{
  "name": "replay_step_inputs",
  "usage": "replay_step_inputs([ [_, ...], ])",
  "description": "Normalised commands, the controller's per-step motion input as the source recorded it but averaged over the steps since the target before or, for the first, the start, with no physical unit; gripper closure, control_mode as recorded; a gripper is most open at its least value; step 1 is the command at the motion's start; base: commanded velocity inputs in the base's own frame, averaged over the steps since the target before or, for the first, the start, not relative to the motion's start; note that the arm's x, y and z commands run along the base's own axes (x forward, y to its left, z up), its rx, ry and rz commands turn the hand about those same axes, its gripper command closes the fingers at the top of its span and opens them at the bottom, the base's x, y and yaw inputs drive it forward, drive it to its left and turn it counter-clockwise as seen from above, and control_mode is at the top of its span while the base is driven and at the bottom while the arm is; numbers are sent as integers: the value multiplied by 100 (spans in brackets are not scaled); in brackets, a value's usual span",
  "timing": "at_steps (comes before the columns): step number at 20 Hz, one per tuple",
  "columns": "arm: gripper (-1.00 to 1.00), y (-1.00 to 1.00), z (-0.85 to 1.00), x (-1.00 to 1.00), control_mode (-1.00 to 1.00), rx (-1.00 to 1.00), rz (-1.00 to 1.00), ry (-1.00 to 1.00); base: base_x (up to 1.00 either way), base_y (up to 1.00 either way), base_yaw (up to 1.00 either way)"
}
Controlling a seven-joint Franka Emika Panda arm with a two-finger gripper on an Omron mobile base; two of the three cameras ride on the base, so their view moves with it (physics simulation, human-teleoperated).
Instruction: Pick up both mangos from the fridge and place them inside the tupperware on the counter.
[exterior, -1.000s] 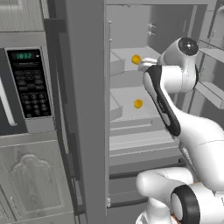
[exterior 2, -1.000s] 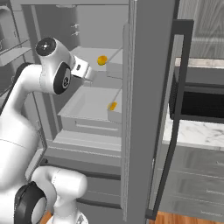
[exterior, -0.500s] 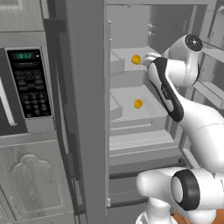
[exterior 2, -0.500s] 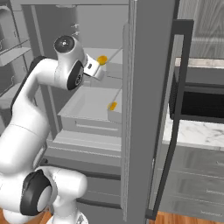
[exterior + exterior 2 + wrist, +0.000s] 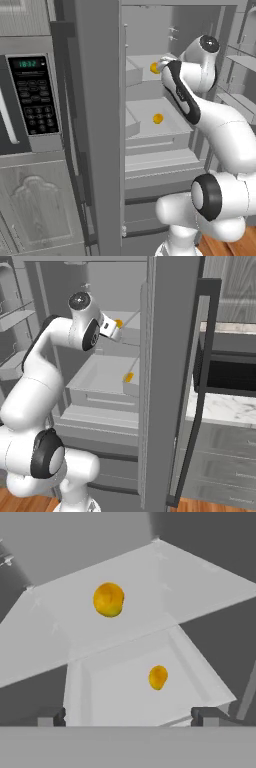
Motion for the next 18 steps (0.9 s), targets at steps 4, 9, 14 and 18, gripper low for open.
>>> replay_step_inputs([
  [4, -100, 0, 0, 34, -100, -7, 7, 0, 0, 0, 0],
  [9, -100, 0, 0, 32, -100, -9, 11, 0, 0, 0, 0],
  [14, -100, 0, 0, 38, -100, -4, 10, 0, 0, 0, 0],
  [18, -100, 0, 0, 38, -100, 0, 1, 0, 0, 0, 0],
])
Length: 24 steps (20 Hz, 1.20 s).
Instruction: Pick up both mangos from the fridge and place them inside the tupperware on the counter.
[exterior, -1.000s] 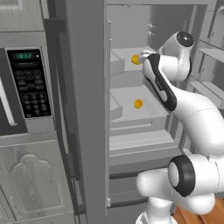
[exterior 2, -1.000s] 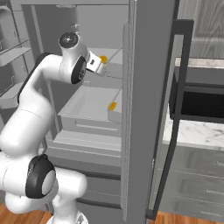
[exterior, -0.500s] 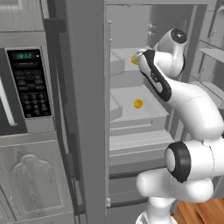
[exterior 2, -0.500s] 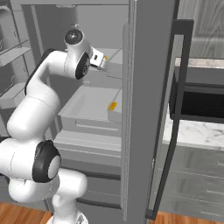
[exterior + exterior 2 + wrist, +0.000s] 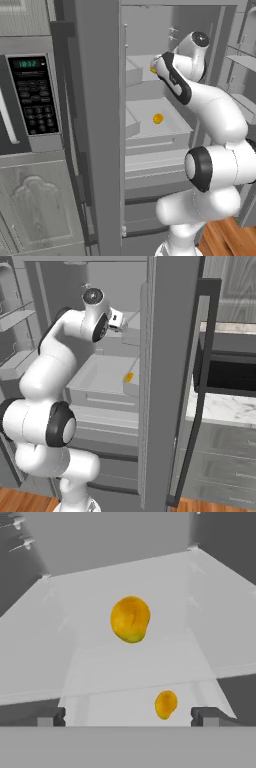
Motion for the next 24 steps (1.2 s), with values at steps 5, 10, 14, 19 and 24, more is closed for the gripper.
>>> replay_step_inputs([
  [5, -100, 0, -10, 38, -100, 0, 0, 0, 0, 0, 0],
  [10, -100, 0, -22, 47, -100, 0, 0, 0, 0, 0, 0],
  [14, -100, 0, -18, 43, -100, 0, 0, 0, 0, 0, 0],
  [19, -100, 0, -4, 49, -100, 0, 0, 2, 0, 0, 0],
  [24, -100, 0, 0, 48, -100, 0, 0, 3, 0, 0, 0],
])
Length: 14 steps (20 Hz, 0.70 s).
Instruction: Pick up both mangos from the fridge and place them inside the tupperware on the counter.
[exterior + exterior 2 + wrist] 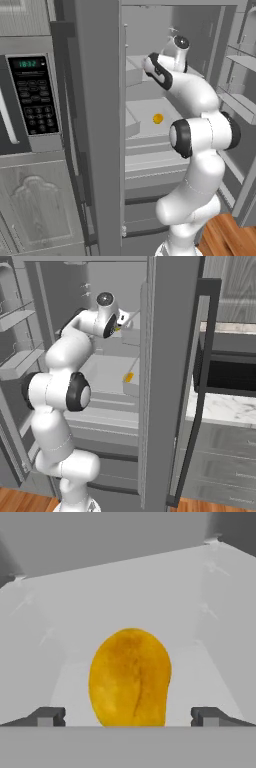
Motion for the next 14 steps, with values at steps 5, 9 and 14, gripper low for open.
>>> replay_step_inputs([
  [5, -100, 0, -1, 49, -100, 0, 0, 3, 0, 0, 0],
  [9, -100, 0, -10, 40, -100, 0, 0, 1, 0, 0, 0],
  [14, 100, 0, -44, 5, -100, -3, 0, 4, 0, 0, 0],
])
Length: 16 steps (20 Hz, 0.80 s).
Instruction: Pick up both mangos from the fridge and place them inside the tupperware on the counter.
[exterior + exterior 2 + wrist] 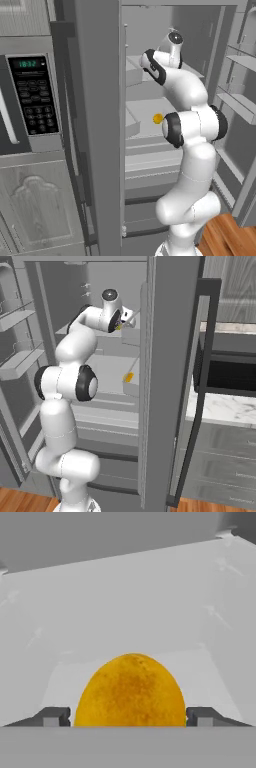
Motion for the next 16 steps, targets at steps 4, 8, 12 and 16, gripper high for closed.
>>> replay_step_inputs([
  [4, 100, 0, -29, 6, -100, -2, 0, 1, 0, 0, 0],
  [8, 100, 0, 0, 0, -100, 0, 0, 0, 0, 0, 0],
  [12, 100, 4, -27, -66, -100, 0, 0, 0, 0, 0, 0],
  [16, 100, 17, -24, -100, -100, 0, 4, -1, 0, 0, 0],
])
